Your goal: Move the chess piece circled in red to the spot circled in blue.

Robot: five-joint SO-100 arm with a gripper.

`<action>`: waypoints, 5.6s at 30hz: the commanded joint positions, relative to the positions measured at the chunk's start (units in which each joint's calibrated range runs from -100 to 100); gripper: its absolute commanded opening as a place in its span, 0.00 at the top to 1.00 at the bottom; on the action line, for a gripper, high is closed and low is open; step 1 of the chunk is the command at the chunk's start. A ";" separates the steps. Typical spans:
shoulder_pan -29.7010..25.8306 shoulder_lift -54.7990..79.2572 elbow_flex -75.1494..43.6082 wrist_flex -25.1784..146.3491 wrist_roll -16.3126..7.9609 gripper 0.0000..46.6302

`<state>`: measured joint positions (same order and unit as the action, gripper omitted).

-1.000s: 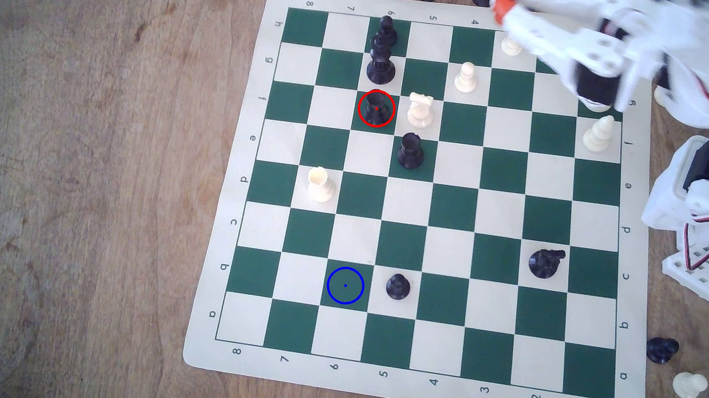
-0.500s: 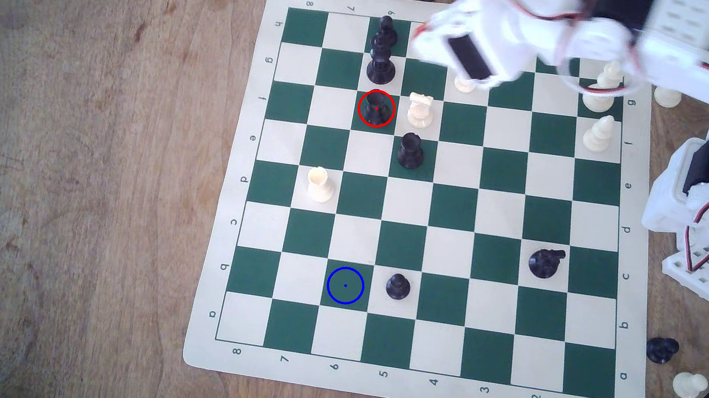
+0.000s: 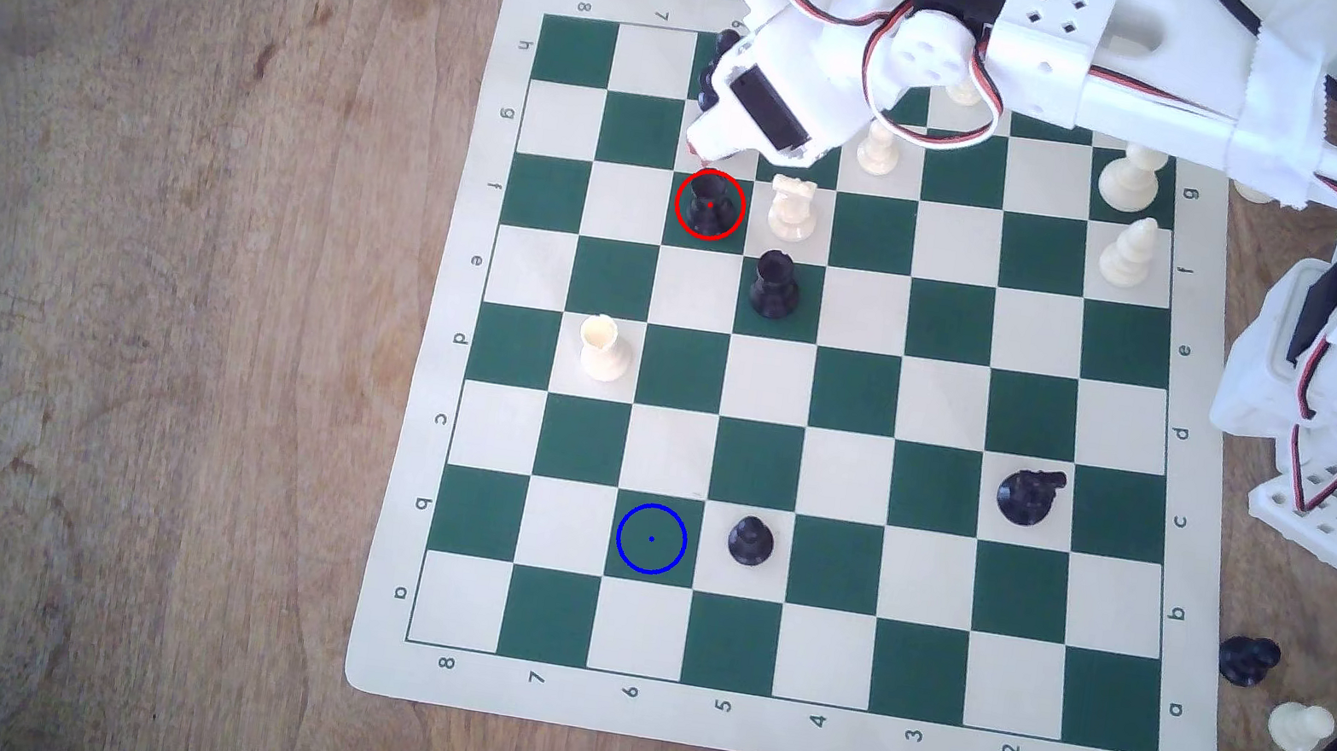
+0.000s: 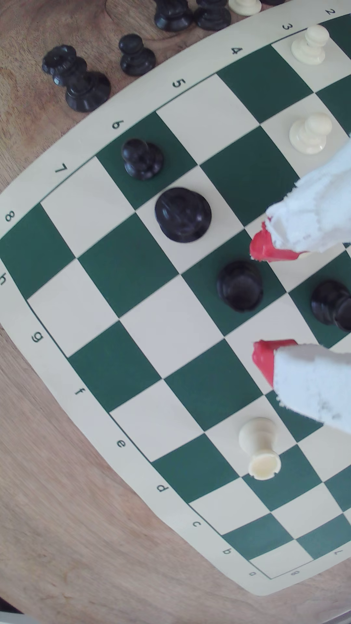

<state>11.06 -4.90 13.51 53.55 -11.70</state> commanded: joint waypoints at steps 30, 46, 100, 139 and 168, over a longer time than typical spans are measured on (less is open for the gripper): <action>0.16 13.22 -4.17 -9.97 3.27 0.72; -1.32 13.31 -4.08 -11.04 3.13 0.77; -25.26 2.61 10.60 -22.10 5.86 0.98; -26.51 10.84 4.08 -17.18 7.18 0.68; -24.48 -36.86 47.60 -30.04 9.33 0.85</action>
<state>-15.86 -28.28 49.30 39.76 -3.74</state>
